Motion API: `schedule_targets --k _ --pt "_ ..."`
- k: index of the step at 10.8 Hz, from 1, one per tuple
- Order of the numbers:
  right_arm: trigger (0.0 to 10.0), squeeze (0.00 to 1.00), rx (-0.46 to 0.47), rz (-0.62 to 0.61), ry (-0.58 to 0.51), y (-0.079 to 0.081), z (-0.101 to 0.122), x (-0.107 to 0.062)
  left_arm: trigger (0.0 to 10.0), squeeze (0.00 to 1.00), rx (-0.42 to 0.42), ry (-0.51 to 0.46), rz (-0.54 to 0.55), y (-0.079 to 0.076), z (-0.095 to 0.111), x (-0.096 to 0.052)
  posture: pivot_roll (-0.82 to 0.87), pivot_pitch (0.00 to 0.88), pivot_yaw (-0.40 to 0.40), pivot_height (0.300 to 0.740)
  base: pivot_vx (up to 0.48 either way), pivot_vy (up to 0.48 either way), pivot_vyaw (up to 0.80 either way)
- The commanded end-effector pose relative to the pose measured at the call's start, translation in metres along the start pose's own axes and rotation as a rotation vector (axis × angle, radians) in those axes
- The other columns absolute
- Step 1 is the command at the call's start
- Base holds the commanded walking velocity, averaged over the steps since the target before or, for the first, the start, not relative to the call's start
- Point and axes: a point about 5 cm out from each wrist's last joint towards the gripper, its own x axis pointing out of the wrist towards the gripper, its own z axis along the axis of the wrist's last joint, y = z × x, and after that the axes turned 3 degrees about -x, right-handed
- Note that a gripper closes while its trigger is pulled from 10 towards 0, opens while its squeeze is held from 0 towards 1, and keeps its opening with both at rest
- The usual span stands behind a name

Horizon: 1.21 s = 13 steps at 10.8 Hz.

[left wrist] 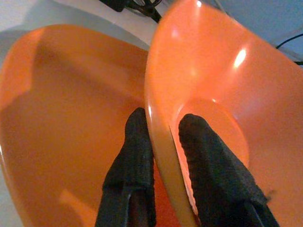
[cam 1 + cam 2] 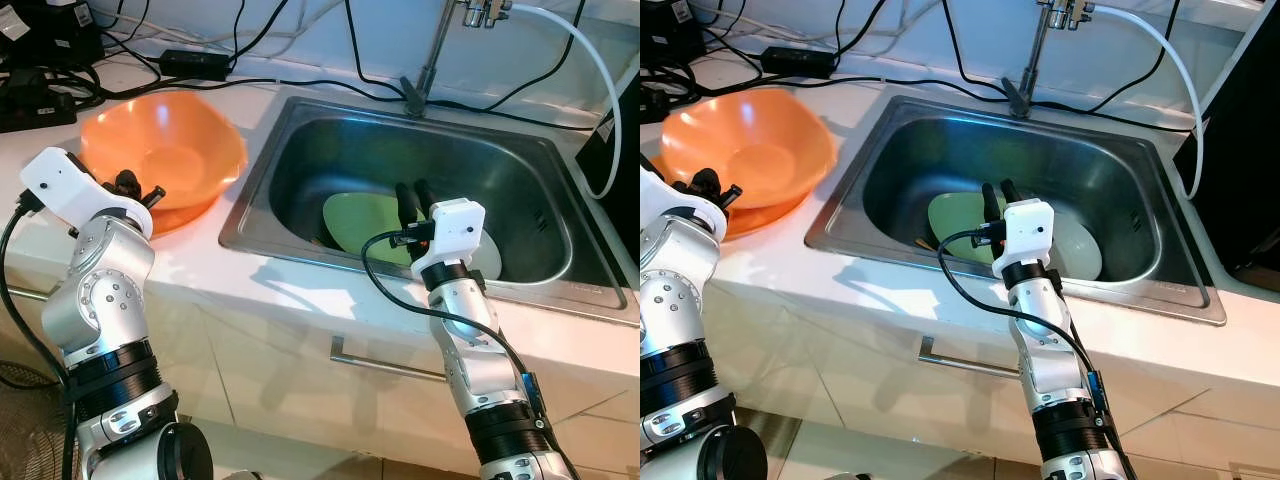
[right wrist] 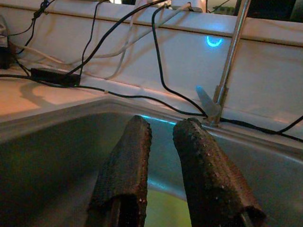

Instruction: Kitchen organization

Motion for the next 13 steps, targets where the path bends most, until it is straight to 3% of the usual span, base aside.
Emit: schedule_targets --k 1,5,7,9,11,12,13 --pt "10.0 0.0 -0.004 -0.025 0.013 -0.006 -0.001 0.001 0.0 0.0 0.004 0.014 0.0 -0.004 -0.003 -0.002 0.15 0.084 -0.063 0.74 0.0 0.0 0.0" --pt "10.0 0.0 -0.002 -0.028 0.017 -0.005 -0.002 0.002 0.0 0.0 0.002 0.017 0.007 -0.003 -0.004 -0.001 0.15 0.086 -0.061 0.74 0.0 0.0 0.0" --pt "10.0 0.0 -0.002 -0.031 0.016 -0.006 -0.002 0.002 0.0 0.0 -0.051 -0.034 -0.03 -0.007 0.001 -0.002 0.15 0.083 -0.06 0.74 0.0 0.0 0.0" --pt "10.0 0.0 -0.004 -0.031 0.011 -0.007 -0.001 0.003 0.0 0.0 -0.156 -0.179 -0.175 -0.026 0.019 -0.009 0.15 0.079 -0.064 0.74 0.0 0.0 0.0" --pt "10.0 0.0 -0.015 -0.026 0.006 -0.008 0.001 0.007 0.0 0.0 -0.175 -0.232 -0.357 -0.042 0.024 -0.014 0.14 0.071 -0.064 0.74 0.0 0.0 0.0" --pt "10.0 0.0 -0.016 -0.028 -0.001 -0.01 0.003 0.01 8.4 0.0 -0.166 -0.254 -0.461 -0.058 0.022 -0.026 0.15 0.065 -0.065 0.74 0.0 0.0 0.0" --pt "10.0 0.0 -0.009 -0.032 -0.004 -0.01 0.004 0.012 10.0 0.0 -0.162 -0.255 -0.519 -0.066 0.019 -0.031 0.15 0.063 -0.065 0.74 0.0 0.0 0.0"
